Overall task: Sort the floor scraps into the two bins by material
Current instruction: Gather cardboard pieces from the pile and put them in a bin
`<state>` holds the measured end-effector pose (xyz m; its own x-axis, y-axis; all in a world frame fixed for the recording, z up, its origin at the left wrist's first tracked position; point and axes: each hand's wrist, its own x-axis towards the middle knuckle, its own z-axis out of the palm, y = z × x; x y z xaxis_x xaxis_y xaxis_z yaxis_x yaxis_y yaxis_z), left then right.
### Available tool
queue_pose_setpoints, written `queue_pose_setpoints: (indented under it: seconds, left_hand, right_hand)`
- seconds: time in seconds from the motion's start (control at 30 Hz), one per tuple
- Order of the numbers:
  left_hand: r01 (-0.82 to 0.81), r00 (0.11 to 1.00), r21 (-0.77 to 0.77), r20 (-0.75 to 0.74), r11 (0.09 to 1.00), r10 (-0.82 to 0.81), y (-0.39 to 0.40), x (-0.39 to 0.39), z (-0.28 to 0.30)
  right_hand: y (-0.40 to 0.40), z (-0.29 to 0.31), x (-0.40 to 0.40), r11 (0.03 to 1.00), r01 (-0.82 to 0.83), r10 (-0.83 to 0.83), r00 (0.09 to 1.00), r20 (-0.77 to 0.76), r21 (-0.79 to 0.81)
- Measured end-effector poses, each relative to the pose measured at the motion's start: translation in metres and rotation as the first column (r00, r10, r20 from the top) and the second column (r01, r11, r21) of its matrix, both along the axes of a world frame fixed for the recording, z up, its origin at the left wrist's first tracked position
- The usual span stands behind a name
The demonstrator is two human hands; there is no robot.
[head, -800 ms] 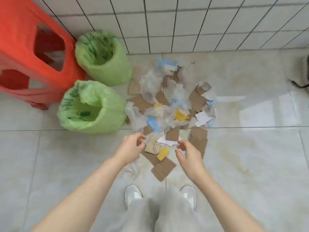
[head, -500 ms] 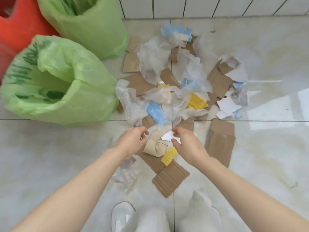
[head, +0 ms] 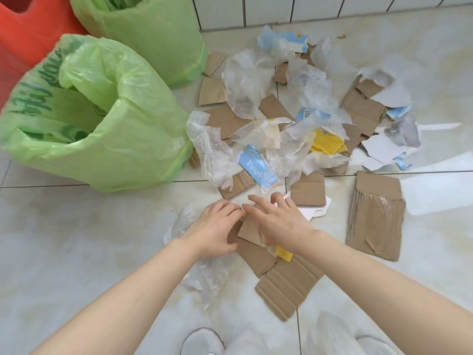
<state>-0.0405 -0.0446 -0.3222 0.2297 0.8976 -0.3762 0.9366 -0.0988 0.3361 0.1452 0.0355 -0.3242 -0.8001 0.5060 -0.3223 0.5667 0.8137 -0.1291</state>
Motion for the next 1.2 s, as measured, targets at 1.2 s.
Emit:
queue_pose_setpoints:
  seconds: [1.2]
  left_hand:
    - [-0.803,0.530,-0.200,0.193,0.562,0.826,-0.096,-0.014,0.021]
  right_hand:
    - [-0.072,0.032,0.033,0.865,0.228,-0.278,0.960,-0.047,-0.447]
